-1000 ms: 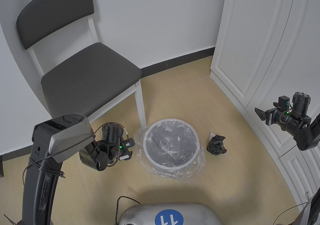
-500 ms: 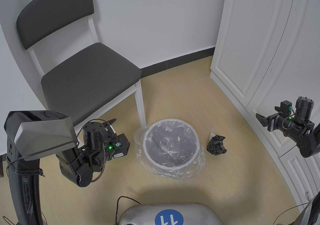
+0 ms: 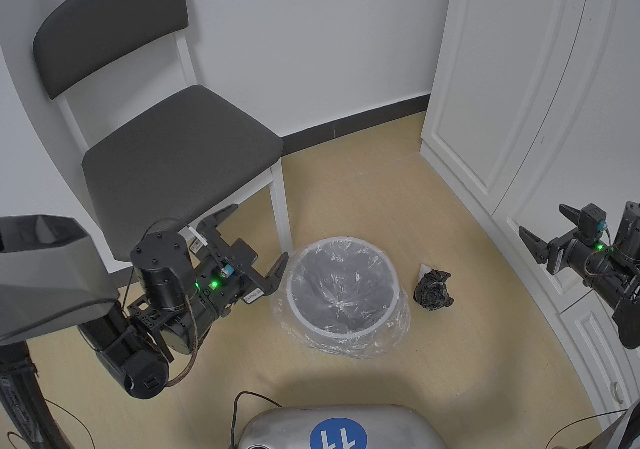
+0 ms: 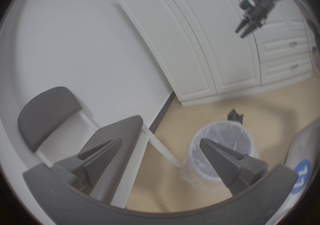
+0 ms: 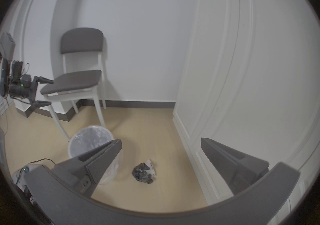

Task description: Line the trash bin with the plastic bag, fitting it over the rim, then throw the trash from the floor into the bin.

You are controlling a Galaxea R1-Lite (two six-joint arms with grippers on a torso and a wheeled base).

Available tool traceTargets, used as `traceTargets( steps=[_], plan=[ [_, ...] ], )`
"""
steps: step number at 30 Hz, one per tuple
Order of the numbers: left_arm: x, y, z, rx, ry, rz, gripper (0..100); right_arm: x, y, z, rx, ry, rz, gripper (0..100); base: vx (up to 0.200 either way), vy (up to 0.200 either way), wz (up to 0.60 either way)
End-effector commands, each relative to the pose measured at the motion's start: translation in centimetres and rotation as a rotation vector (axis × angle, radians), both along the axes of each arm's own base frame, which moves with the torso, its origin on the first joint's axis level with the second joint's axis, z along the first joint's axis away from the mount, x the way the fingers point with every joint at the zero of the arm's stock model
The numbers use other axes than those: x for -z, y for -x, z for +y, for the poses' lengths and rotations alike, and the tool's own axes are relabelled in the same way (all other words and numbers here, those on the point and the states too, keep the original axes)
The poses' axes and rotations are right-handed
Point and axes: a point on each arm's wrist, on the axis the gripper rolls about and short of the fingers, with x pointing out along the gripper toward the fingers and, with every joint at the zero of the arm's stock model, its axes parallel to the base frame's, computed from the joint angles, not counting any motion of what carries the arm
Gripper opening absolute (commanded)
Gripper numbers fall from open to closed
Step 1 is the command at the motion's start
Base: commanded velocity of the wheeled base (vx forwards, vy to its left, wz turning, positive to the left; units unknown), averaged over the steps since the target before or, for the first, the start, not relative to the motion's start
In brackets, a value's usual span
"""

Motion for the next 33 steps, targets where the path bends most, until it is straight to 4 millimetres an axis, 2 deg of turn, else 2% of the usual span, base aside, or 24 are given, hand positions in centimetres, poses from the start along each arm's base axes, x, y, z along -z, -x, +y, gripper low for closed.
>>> traceTargets(
  steps=[1,6,7,11,12,14,17,18,22,26,33],
  plan=[
    [-5.1,3.1,0.9,0.005,0.188,-0.087,100,-2.4,5.0,1.9,-0.101,0.005,-0.123,100,0.000,0.000,0.00],
    [-6.4,4.9,1.9,0.010,0.304,-0.075,100,-3.2,6.6,2.2,-0.118,0.000,-0.169,100,0.000,0.000,0.00],
    [-7.0,5.9,2.5,-0.004,0.338,-0.078,100,-3.5,7.0,2.1,-0.118,0.000,-0.176,100,0.000,0.000,0.00],
    [-8.1,7.9,3.9,-0.024,0.393,-0.095,100,-4.1,8.2,2.0,-0.127,-0.012,-0.166,100,0.000,0.000,0.00],
    [-8.1,7.9,3.9,-0.024,0.393,-0.095,100,-4.1,8.2,2.0,-0.127,-0.012,-0.166,100,0.000,0.000,0.00],
    [-8.6,9.5,5.1,-0.048,0.427,-0.108,100,-4.9,9.3,1.9,-0.137,-0.047,-0.149,100,0.000,0.000,0.00],
    [-8.9,10.3,5.8,-0.054,0.455,-0.115,100,-5.5,10.1,2.1,-0.167,-0.078,-0.134,100,0.000,0.000,0.00],
    [-9.0,11.1,6.5,-0.059,0.481,-0.119,100,-6.3,11.1,2.3,-0.210,-0.113,-0.120,100,0.000,0.000,0.00],
    [-8.9,12.8,7.8,-0.060,0.518,-0.111,100,-7.3,12.7,2.3,-0.240,-0.156,-0.091,100,0.000,0.000,0.00],
    [-8.8,13.9,8.3,-0.044,0.591,-0.094,100,-7.5,13.5,2.2,-0.242,-0.158,-0.075,100,0.000,0.000,0.00],
    [-8.6,15.7,9.5,-0.028,0.702,-0.067,100,-7.5,13.3,2.0,-0.210,-0.159,-0.022,100,0.000,0.000,0.00]
  ],
)
